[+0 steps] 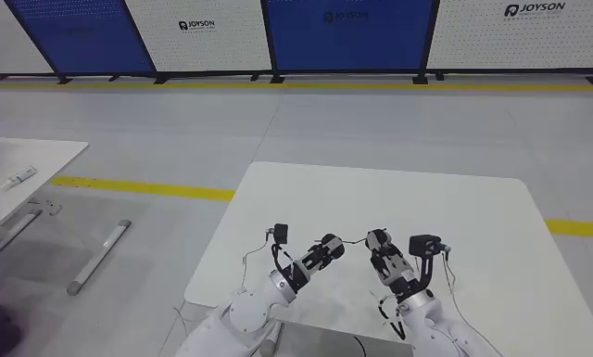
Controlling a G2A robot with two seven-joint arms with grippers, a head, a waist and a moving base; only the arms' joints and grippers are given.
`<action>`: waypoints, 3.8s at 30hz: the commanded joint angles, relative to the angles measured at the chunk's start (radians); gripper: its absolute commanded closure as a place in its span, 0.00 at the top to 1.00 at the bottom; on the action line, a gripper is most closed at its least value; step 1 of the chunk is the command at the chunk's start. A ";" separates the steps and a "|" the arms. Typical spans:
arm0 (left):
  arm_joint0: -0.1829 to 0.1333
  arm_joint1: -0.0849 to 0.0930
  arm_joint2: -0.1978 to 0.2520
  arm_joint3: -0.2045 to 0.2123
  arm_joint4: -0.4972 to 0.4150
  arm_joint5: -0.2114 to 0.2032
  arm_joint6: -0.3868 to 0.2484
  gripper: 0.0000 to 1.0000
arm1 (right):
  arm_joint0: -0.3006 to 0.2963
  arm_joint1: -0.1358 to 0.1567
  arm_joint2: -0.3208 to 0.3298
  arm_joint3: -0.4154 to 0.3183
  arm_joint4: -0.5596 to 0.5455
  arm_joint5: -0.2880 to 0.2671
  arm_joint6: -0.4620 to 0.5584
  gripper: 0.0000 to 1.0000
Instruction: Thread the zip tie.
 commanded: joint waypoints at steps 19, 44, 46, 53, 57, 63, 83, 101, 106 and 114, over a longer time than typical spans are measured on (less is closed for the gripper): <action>0.000 0.000 0.000 0.000 0.000 0.000 0.000 0.00 | 0.007 -0.048 -0.027 0.101 0.136 -0.088 -0.082 0.00; 0.000 0.000 0.000 0.000 0.000 0.000 0.000 0.00 | -0.105 -0.065 0.025 0.030 -0.010 -0.079 -0.205 0.00; 0.000 0.000 0.000 0.000 0.000 0.000 0.000 0.00 | -0.116 -0.065 0.031 0.015 -0.026 -0.081 -0.208 0.00; 0.000 0.000 0.000 0.000 0.000 0.000 0.000 0.00 | -0.123 -0.070 0.047 0.010 -0.036 -0.075 -0.205 0.00; 0.000 0.000 0.000 0.000 0.000 0.000 0.000 0.00 | -0.113 -0.073 0.047 0.015 -0.038 -0.048 -0.171 0.00; 0.000 0.000 0.000 0.000 0.000 0.000 0.000 0.00 | -0.113 -0.073 0.047 0.015 -0.038 -0.048 -0.171 0.00; 0.000 0.000 0.000 0.000 0.000 0.000 0.000 0.00 | -0.081 -0.099 0.022 0.047 -0.065 -0.028 -0.184 0.00; 0.000 0.000 0.000 0.000 0.000 0.000 0.000 0.00 | -0.099 -0.114 0.039 0.044 -0.083 -0.038 -0.188 0.00; 0.000 0.000 0.000 0.000 0.000 0.000 0.000 0.00 | -0.098 -0.118 0.040 0.050 -0.094 -0.035 -0.173 0.00; 0.000 0.000 0.000 0.000 0.000 0.000 0.000 0.00 | -0.094 -0.127 0.038 0.060 -0.101 -0.033 -0.170 0.00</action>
